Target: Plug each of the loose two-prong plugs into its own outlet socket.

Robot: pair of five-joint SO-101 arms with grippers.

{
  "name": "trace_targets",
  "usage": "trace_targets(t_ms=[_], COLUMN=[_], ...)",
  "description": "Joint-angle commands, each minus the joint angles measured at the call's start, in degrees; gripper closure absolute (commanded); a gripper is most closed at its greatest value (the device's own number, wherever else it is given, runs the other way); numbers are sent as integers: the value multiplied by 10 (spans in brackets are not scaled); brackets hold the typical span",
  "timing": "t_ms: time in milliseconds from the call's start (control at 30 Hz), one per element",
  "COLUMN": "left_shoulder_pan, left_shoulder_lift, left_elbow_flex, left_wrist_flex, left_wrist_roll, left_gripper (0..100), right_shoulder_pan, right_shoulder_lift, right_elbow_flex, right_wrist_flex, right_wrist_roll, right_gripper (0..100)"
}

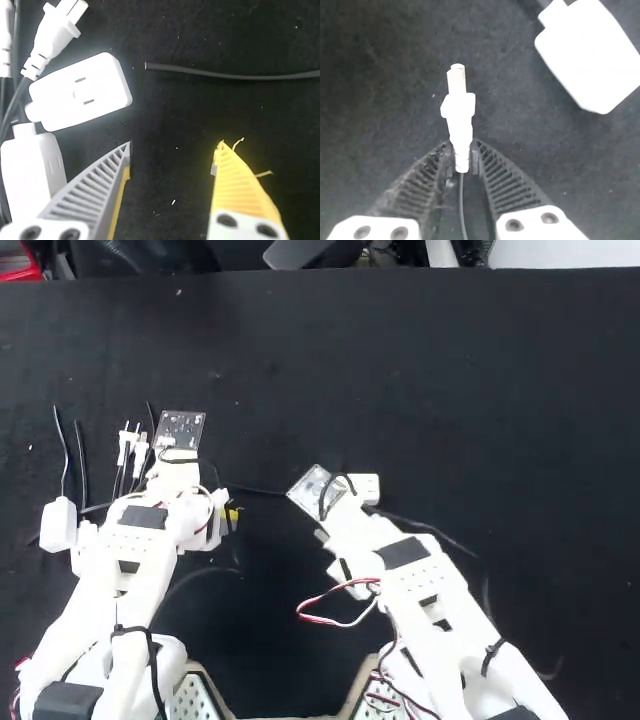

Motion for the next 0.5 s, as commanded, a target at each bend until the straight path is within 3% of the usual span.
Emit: trace_targets(t_ms=[0, 467], left_shoulder_pan=[-6, -6], left_shoulder_lift=[-15, -13], left_elbow_flex=[-4, -4], left_wrist_flex=[-5, -5], left_wrist_roll=[5, 5], left_gripper=[737, 737], right_shoulder_pan=[5, -30], right_shoulder_lift=[-20, -13], right_elbow_flex=[-8, -51], right_wrist_flex=[-15, -16], right_wrist_roll=[3, -18], right_gripper=[928, 896])
